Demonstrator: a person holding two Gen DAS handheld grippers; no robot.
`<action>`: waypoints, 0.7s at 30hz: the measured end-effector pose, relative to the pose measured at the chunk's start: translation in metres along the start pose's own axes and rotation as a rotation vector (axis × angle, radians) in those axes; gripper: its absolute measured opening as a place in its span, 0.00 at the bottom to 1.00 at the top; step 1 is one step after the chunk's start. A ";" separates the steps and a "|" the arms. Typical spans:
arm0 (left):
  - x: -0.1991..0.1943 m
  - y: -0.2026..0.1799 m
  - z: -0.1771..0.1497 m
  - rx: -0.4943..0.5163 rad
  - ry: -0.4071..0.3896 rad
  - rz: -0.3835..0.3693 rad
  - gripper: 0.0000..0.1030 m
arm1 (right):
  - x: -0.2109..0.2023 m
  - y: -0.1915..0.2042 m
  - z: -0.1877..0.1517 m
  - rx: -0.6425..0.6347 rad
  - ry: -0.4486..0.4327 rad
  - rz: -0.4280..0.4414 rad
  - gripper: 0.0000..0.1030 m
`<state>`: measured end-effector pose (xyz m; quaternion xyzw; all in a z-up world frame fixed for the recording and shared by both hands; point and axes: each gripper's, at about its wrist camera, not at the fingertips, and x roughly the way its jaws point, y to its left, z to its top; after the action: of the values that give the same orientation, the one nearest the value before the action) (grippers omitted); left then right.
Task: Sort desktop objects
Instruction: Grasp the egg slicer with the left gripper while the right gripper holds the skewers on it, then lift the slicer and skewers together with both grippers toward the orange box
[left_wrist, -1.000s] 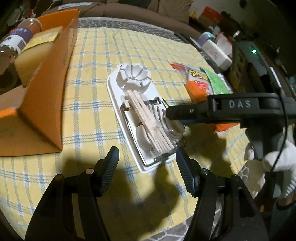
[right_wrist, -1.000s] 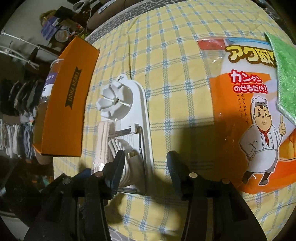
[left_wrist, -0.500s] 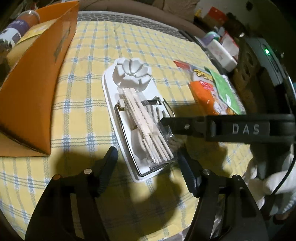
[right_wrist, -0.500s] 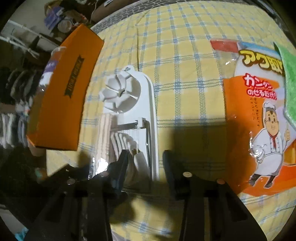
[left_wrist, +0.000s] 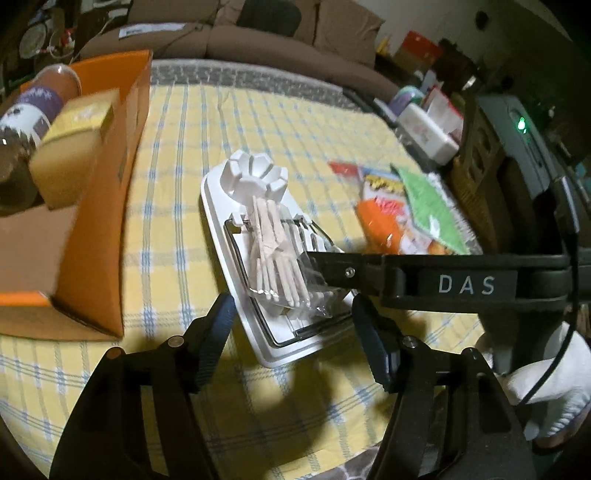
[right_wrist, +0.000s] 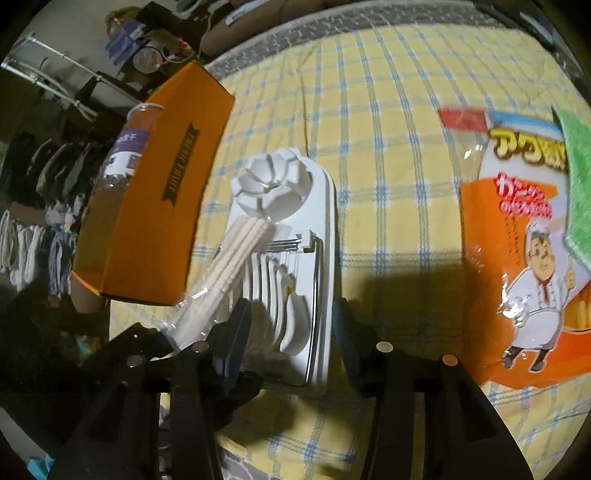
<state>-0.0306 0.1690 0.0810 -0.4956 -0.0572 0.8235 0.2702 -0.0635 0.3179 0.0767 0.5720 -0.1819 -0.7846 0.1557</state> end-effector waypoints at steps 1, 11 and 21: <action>-0.005 -0.002 0.002 0.006 -0.014 -0.007 0.59 | -0.005 0.001 0.001 -0.002 -0.014 0.007 0.46; -0.036 -0.003 0.017 -0.004 -0.084 -0.026 0.58 | -0.043 0.027 0.005 -0.057 -0.119 0.027 0.46; -0.077 0.025 0.026 -0.035 -0.151 -0.008 0.58 | -0.047 0.072 0.019 -0.107 -0.156 0.065 0.46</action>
<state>-0.0342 0.1131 0.1455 -0.4365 -0.0937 0.8563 0.2598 -0.0650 0.2775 0.1547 0.4937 -0.1696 -0.8300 0.1966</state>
